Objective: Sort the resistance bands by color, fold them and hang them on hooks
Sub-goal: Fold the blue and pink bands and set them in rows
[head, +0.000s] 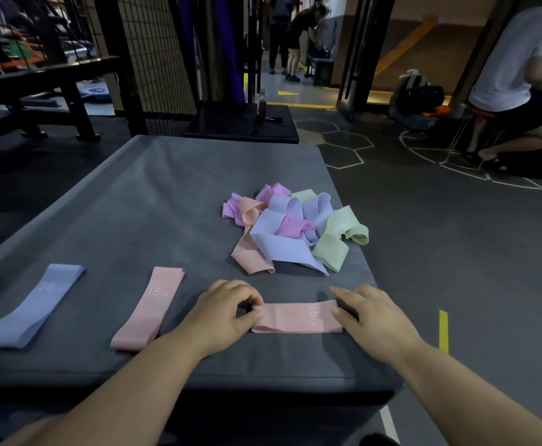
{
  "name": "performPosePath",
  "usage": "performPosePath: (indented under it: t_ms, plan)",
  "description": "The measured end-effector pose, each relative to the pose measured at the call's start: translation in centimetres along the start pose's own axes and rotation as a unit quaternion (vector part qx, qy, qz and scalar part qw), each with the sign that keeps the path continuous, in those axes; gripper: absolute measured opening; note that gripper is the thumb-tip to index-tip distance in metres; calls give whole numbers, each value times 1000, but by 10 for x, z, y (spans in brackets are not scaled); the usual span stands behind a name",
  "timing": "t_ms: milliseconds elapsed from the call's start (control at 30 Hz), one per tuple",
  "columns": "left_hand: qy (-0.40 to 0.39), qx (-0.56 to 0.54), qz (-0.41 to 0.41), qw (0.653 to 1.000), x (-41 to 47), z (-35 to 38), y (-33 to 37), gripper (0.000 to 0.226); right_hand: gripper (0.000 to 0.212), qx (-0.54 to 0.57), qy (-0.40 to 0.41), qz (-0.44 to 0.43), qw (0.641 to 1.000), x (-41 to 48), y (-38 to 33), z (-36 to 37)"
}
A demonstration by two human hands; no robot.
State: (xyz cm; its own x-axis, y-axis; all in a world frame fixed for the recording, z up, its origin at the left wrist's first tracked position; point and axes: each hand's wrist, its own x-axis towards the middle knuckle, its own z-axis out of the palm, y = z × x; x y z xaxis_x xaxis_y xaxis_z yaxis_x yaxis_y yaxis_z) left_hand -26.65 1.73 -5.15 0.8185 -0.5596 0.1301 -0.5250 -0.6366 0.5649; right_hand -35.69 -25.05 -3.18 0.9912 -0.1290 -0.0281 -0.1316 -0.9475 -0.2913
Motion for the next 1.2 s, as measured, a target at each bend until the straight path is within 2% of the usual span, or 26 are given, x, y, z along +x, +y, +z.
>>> performPosePath:
  t_ms: [200,267,333,433,500,567,667,1000,1200]
  plan:
    - [14,57,40,997,-3,11,25,63,62,-46,59,-72,995,-3,-11,9]
    - [-5,84,53,995,-5,17,34,69,55,-60,82,-106,989,-4,-16,14]
    - [-27,106,57,992,-8,23,39,75,47,-78,72,-132,986,-7,-25,15]
    - [-55,151,43,986,-8,29,43,83,51,-127,49,-164,977,-7,-30,23]
    - [-78,175,22,981,-6,31,42,77,68,-144,22,-151,978,-8,-36,23]
    - [-113,193,-1,975,-5,33,40,64,93,-115,1,-156,981,-8,-37,25]
    - [-136,224,-9,965,-6,35,38,63,117,-90,-63,-130,985,-10,-34,28]
    - [-183,236,-34,954,-4,32,43,61,120,-100,-83,-118,984,-8,-30,35]
    - [-183,244,-41,951,-6,30,46,62,126,-102,-82,-112,985,-8,-33,34]
